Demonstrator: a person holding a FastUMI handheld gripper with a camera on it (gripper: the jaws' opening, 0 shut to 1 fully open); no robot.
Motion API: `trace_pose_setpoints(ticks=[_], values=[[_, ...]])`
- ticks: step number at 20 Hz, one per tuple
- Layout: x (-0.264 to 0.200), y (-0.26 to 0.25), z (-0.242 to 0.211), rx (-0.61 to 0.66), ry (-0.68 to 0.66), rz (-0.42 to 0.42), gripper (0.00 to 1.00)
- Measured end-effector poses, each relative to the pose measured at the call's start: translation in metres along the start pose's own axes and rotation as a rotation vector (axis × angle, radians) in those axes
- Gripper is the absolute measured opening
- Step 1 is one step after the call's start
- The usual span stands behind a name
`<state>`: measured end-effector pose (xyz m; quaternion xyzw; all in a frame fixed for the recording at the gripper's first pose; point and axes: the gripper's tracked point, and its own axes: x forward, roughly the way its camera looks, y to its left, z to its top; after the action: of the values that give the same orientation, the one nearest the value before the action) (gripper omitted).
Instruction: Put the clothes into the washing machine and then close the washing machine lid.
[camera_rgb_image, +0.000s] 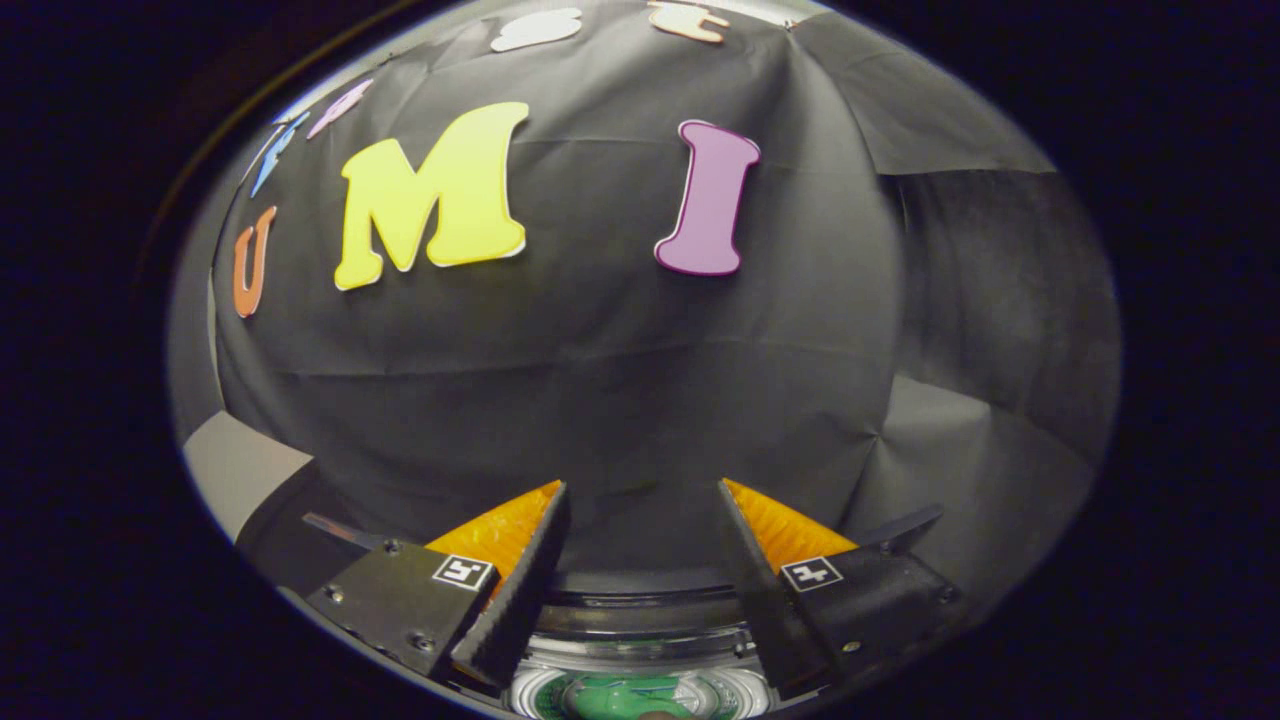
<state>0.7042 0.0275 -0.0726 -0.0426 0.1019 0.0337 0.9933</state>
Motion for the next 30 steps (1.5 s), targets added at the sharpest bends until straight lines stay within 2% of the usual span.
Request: trace_pose_setpoints(ticks=[7, 16, 30], values=[[-0.026, -0.002, -0.006, 0.009, -0.104, 0.008, 0.90], [-0.055, -0.002, -0.019, 0.015, -0.145, 0.000, 0.90], [-0.095, -0.005, -0.053, 0.015, -0.118, -0.033, 0.91]])
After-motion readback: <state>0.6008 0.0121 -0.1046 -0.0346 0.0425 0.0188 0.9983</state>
